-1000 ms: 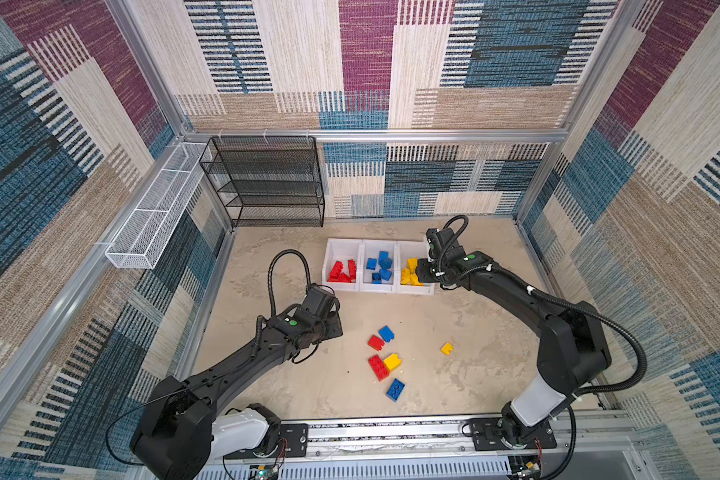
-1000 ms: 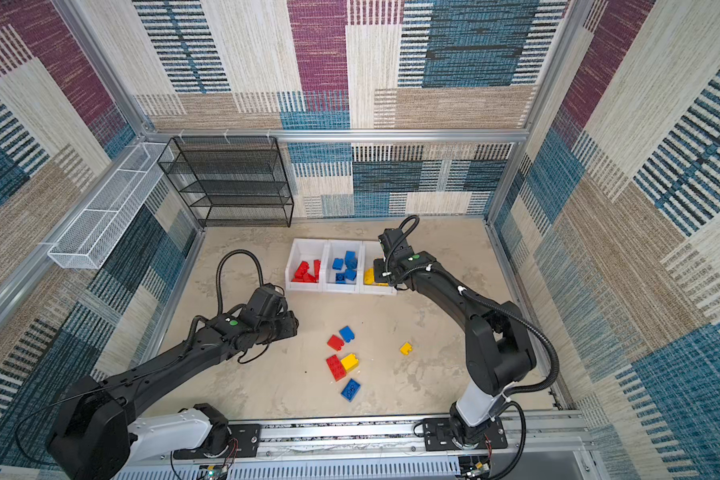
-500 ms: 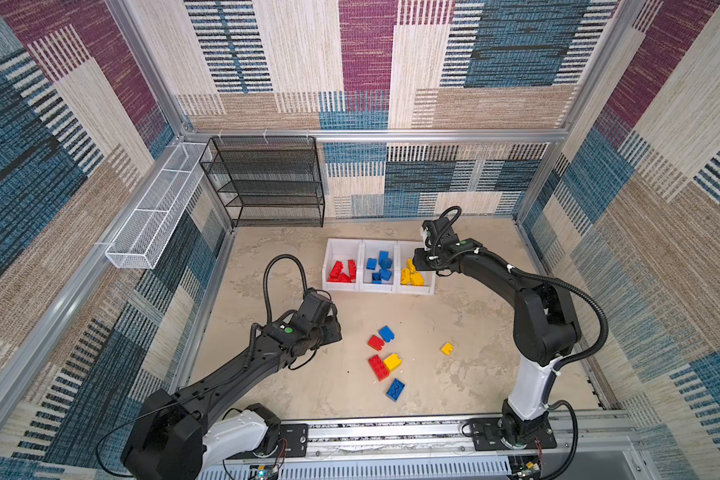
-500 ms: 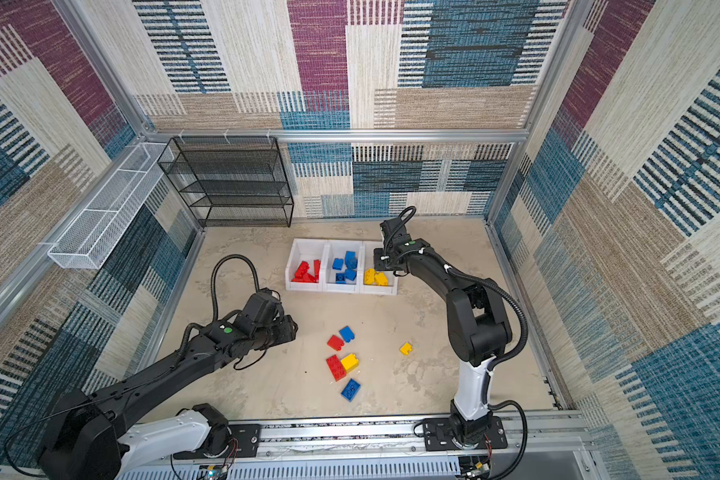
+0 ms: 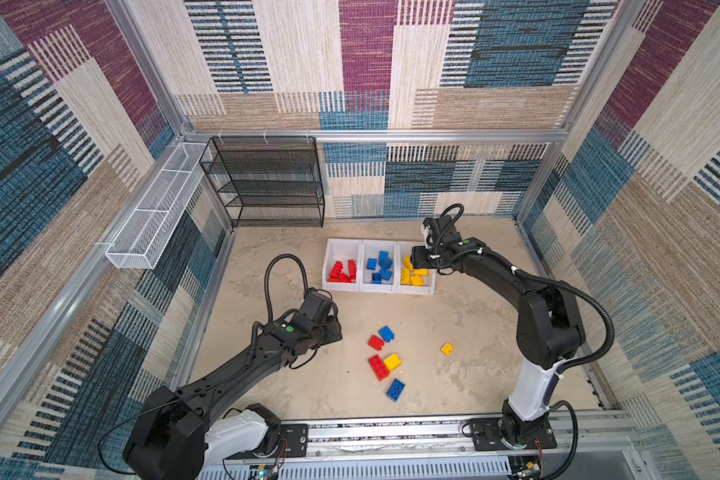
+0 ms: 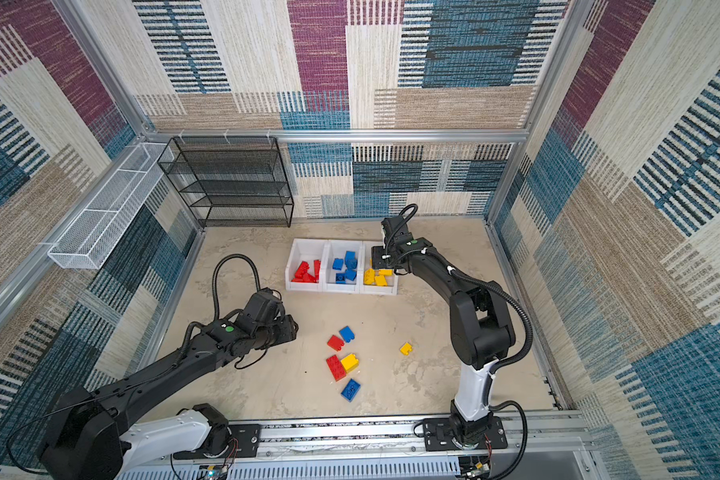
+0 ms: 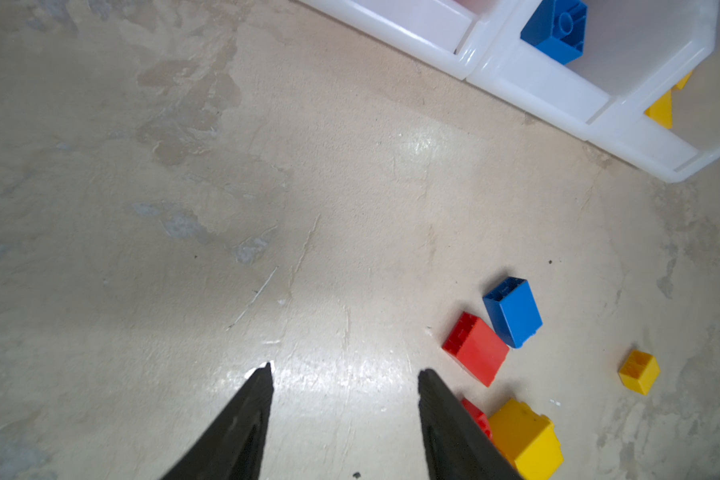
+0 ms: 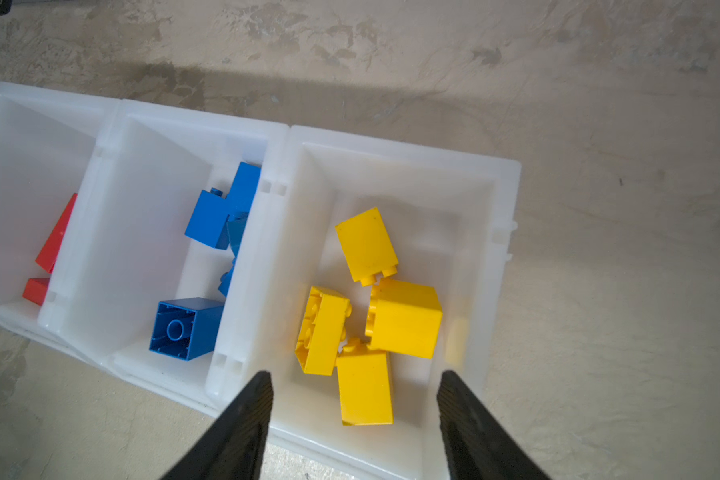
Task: Sort the legos into containers by color
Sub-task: 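Lower the left gripper onto a red brick at the pile while the right withdraws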
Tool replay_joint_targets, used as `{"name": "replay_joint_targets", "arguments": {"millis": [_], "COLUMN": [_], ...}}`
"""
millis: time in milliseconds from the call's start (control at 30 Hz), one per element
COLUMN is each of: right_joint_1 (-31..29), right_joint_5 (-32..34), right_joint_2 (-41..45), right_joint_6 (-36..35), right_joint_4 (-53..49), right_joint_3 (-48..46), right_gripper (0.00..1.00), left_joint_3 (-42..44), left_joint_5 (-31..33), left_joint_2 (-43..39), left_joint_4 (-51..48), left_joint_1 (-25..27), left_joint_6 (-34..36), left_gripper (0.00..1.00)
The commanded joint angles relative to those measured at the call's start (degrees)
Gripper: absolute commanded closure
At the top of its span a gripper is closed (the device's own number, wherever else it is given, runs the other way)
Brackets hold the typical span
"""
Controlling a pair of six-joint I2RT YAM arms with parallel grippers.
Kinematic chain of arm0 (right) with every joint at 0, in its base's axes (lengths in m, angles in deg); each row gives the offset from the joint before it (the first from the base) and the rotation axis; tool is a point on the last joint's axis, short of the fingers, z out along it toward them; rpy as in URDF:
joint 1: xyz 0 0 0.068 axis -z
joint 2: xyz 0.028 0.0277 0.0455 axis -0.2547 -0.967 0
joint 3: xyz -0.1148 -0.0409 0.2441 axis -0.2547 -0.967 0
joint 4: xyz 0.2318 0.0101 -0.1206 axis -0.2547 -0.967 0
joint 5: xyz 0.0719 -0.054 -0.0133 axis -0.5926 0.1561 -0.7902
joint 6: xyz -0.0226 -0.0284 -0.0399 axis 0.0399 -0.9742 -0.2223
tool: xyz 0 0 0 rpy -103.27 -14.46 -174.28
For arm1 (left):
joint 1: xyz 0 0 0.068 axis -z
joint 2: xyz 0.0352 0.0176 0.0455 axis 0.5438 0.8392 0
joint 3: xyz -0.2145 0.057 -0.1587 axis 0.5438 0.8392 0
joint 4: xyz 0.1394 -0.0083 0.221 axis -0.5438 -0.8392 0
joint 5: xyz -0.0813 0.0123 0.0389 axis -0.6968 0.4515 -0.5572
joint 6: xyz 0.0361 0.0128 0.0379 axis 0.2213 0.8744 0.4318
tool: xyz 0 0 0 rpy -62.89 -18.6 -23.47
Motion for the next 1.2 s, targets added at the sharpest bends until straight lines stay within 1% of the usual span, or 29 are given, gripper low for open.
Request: {"name": "replay_joint_targets", "arguments": {"millis": [0, 333, 567, 833, 1033, 1167], "right_joint_1": [-0.1, -0.1, -0.1, -0.1, 0.0, 0.0], "right_joint_5": [-0.2, -1.1, -1.4, -0.4, 0.1, 0.1], "right_joint_2": [1.3, 4.4, 9.0, 13.7, 15.3, 15.9], "right_joint_6": [0.1, 1.1, 2.7, 4.6, 4.9, 5.0], "right_joint_4": [0.5, 0.4, 1.4, 2.2, 2.1, 1.7], "right_joint_3": [-0.4, -2.7, -7.7, -13.5, -15.2, -15.6], "right_gripper": [0.34, 0.34, 0.34, 0.33, 0.33, 0.33], "left_joint_3": [-1.0, -3.8, -8.2, -15.5, -19.7, -22.9], "left_joint_5": [-0.9, -0.9, -4.1, -4.8, -2.2, 0.9], "left_joint_2": [0.6, 4.3, 12.0, 21.3, 27.2, 30.8], "left_joint_4": [-0.2, -0.2, 0.0, -2.3, -4.4, -7.3], "left_joint_1": [0.4, 3.5, 8.2, 13.7, 17.6, 19.3], "left_joint_6": [-1.2, 1.2, 7.9, 16.3, 20.1, 22.9], "left_gripper": [0.40, 0.40, 0.39, 0.39, 0.39, 0.39]}}
